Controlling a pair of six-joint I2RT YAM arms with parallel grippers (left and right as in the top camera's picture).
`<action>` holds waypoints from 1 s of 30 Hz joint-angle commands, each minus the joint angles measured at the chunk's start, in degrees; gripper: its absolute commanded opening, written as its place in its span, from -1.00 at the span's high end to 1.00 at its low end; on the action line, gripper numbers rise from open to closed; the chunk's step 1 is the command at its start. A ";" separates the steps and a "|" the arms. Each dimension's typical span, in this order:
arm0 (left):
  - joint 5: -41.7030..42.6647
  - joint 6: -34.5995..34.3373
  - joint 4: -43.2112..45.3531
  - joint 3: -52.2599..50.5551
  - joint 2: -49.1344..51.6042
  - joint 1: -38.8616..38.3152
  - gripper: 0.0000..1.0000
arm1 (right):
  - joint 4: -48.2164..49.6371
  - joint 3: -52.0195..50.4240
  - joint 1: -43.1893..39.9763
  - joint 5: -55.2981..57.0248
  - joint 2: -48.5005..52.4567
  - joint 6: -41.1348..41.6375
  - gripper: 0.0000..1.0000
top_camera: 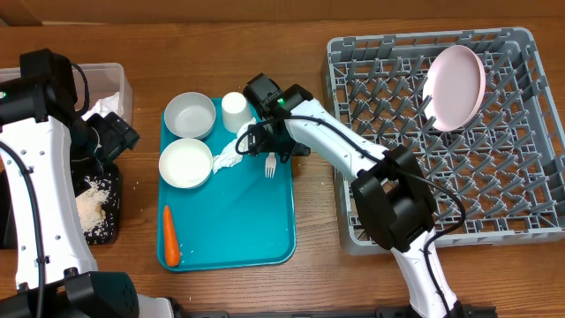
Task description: Sort waste into correct bins and load items into the dishwasher rack
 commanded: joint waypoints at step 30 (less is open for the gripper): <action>0.22 -1.16 -0.07 0.22 -0.85 0.24 -1.00 | 0.48 4.92 6.08 8.22 3.26 1.77 -0.75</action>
